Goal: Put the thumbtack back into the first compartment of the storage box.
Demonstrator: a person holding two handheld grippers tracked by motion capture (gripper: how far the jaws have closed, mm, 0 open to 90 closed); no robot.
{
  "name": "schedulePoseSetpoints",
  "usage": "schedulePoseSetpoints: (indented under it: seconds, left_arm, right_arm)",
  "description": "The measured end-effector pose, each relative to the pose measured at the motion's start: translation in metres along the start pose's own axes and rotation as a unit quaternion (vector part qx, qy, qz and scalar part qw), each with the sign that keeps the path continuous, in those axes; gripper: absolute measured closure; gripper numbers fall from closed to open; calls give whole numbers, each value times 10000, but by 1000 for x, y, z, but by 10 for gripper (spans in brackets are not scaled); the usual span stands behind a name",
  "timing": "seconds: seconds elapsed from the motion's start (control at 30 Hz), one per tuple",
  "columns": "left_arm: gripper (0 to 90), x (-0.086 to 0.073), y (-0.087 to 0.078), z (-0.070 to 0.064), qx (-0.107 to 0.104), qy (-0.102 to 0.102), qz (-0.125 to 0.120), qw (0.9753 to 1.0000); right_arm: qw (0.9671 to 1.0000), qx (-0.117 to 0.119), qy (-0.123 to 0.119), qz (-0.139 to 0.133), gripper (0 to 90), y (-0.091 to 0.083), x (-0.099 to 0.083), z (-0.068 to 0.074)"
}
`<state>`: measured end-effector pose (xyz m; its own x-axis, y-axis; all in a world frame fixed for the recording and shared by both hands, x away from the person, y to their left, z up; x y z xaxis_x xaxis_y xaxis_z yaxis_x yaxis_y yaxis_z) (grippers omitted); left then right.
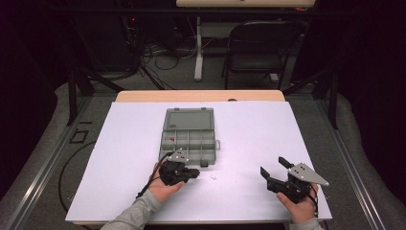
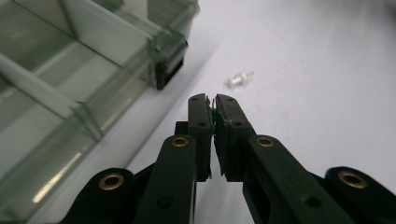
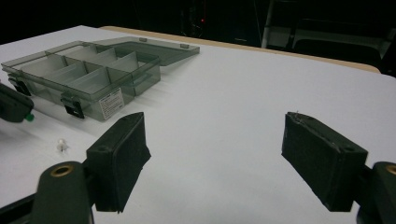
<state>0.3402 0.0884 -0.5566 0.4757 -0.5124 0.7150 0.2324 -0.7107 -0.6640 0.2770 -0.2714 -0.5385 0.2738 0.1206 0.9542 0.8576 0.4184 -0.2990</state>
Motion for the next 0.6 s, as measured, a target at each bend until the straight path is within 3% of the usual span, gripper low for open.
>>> schedulePoseSetpoints:
  seconds: [0.27, 0.3, 0.37, 0.6]
  left_arm:
    - [854, 12, -32, 8, 440, -193, -280, 9985]
    - [854, 15, -38, 10, 492, -295, -328, 9978]
    - [854, 17, -40, 12, 480, -359, -336, 9976]
    - [854, 29, -51, 20, 736, -465, -345, 9956]
  right_arm:
    - [10000, -2, 1, 20, 215, 1, 0, 1]
    - [10000, -1, 9, 14, 215, 1, 0, 1]
    - [10000, -5, 12, 20, 215, 1, 0, 1]
    - [10000, -11, 21, 45, 215, 2, -1, 1]
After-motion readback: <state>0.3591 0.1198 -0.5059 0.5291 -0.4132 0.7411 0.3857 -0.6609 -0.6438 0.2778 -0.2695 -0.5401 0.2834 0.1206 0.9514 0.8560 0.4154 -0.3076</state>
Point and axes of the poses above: each handheld gripper's, and its own axes: y roughly forward along the jaws, x roughly out of its top, z roughly to its left, the point moved 2 cm from there along y, roughly forward along the jaws
